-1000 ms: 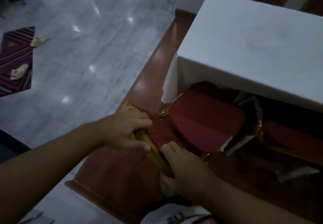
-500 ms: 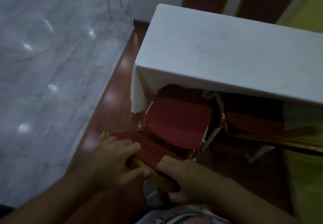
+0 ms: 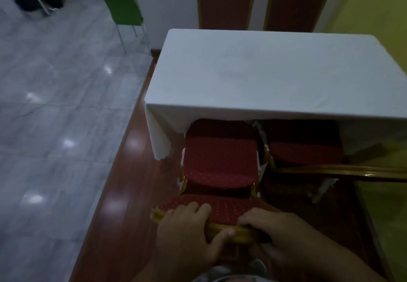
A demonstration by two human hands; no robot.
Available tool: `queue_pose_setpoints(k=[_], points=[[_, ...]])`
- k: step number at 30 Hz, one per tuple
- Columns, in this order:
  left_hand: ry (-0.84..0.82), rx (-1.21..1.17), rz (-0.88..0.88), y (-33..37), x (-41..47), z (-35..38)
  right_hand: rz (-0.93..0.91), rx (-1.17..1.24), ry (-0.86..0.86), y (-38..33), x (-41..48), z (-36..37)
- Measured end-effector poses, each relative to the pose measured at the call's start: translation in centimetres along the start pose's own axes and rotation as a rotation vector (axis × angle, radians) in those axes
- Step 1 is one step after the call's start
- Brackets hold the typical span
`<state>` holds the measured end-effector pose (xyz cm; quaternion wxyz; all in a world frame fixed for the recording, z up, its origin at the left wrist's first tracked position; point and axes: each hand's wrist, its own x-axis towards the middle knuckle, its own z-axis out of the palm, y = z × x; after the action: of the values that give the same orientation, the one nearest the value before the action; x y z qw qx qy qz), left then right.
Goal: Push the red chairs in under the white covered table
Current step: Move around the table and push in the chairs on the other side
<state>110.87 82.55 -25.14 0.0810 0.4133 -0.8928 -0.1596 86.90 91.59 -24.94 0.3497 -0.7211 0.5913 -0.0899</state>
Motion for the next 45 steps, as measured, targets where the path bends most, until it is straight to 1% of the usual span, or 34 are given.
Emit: queue_pose_setpoints(k=[3, 5, 7, 10, 15, 19, 22, 27, 40, 45], points=[[-0.071, -0.02, -0.073, 2.4, -0.1, 1.2, 0.096, 0.029, 0.131, 0.6, -2.2, 0.8], [-0.17, -0.061, -0.144, 3.6, -0.1, 1.7, 0.15, 0.054, 0.282, 0.7, -2.9, 1.7], [-0.232, -0.107, -0.176, 3.9, -0.2, 2.1, 0.195, 0.019, 0.437, 0.7, -2.7, 2.8], [-0.249, -0.116, -0.158, 3.7, -0.1, 2.0, 0.26, -0.078, 0.569, 0.6, -1.5, 4.3], [-0.187, -0.128, -0.145, 3.7, 0.7, 2.5, 0.218, -0.138, 0.675, 1.9, -0.3, 4.0], [-0.136, -0.137, -0.151, 3.9, 2.1, 3.1, 0.169, -0.133, 0.695, 3.1, 0.3, 3.1], [-0.1, -0.151, -0.132, 3.6, 3.0, 3.2, 0.161, -0.15, 0.672, 3.7, 0.8, 2.4], [-0.087, -0.16, -0.103, 3.2, 4.4, 3.2, 0.141, -0.183, 0.625, 4.4, 1.6, 1.4], [-0.015, -0.174, -0.025, 1.2, 8.7, 2.6, 0.19, -0.194, 0.635, 6.0, 5.4, -0.9], [-0.016, -0.187, -0.001, 0.2, 10.4, 2.6, 0.228, -0.188, 0.64, 6.5, 6.9, -1.6]])
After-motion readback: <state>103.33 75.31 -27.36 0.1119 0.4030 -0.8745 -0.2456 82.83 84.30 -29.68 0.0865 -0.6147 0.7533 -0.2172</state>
